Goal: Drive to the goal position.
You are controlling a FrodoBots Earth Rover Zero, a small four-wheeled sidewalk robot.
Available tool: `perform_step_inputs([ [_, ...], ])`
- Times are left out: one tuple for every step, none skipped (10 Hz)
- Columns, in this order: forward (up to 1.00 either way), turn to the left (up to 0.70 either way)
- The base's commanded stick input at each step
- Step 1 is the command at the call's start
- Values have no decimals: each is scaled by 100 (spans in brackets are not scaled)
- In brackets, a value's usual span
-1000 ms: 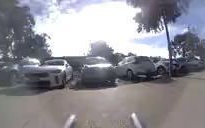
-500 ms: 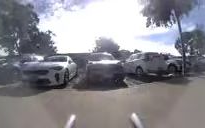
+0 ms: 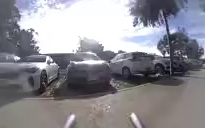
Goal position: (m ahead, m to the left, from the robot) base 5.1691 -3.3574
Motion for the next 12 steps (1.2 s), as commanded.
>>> perform_step_inputs([
  [-26, 0],
  [-47, 0],
  [-68, 0],
  [-89, 0],
  [-81, 0],
  [-39, 0],
  [0, 0],
  [0, 0],
  [0, 0],
  [0, 0],
  [0, 0],
  [0, 0],
])
